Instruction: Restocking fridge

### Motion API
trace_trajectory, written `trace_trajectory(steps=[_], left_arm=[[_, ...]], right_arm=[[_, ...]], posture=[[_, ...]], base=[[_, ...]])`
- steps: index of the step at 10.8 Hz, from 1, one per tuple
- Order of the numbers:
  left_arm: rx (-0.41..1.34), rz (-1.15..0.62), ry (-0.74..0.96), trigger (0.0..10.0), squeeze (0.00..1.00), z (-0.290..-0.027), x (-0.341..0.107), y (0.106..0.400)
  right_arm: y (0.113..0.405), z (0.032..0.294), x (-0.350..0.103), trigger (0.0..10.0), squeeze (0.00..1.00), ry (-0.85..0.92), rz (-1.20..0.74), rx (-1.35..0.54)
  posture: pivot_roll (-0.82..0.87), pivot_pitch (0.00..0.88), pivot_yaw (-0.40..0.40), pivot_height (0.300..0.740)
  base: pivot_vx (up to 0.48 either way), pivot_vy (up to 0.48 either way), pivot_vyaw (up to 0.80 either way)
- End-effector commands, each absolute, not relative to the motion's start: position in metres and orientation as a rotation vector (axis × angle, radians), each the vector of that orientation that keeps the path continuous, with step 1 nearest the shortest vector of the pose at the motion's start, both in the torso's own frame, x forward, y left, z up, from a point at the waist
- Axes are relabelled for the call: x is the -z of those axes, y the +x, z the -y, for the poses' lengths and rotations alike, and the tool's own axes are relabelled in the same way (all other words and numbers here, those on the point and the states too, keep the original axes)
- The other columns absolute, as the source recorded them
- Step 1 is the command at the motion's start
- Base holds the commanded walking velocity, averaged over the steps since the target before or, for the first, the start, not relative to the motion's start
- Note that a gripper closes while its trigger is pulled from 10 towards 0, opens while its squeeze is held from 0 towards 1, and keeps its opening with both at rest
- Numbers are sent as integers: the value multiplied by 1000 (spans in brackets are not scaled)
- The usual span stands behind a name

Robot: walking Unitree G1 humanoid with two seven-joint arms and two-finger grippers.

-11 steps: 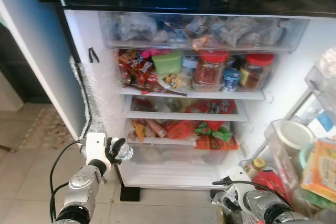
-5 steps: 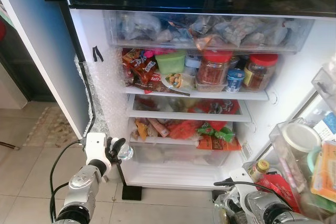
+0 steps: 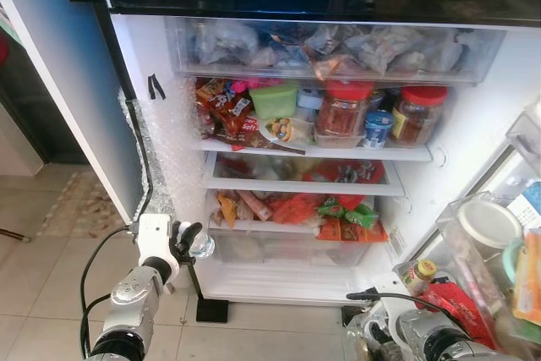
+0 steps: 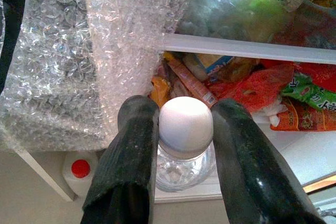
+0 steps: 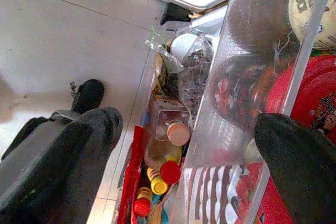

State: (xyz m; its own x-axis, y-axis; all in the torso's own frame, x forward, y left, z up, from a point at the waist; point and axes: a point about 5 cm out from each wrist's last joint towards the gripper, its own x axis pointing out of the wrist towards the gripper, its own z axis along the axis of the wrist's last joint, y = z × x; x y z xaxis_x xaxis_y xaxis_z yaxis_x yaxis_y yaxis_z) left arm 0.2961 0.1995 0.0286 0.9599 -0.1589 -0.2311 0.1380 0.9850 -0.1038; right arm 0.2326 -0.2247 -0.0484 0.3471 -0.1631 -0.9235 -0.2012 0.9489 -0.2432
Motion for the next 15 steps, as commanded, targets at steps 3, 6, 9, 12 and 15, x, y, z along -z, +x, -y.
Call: trace_trajectory(steps=[3,6,9,12,15], left_arm=[[178,-255,-86,10000,0,-194,-27,296],[207,-262,-62,10000,0,-194,-29,298],[235,-263,-41,10000,0,-193,-33,303],[243,-260,-31,10000,0,-192,-36,307],[238,-233,-21,10000,0,-188,-41,311]], right_arm=[[241,239,39,10000,0,-388,-1184,42],[239,237,41,10000,0,-368,-1185,61],[237,234,43,10000,0,-336,-1184,84],[238,233,43,10000,0,-311,-1172,96],[238,217,50,10000,0,157,-988,179]], posture=[[20,0,-55,740],[1,0,-20,740],[-17,0,9,740],[-22,0,13,740],[-45,8,24,740]], base=[[0,0,0],[0,0,0],[0,0,0],[0,0,0],[0,0,0]])
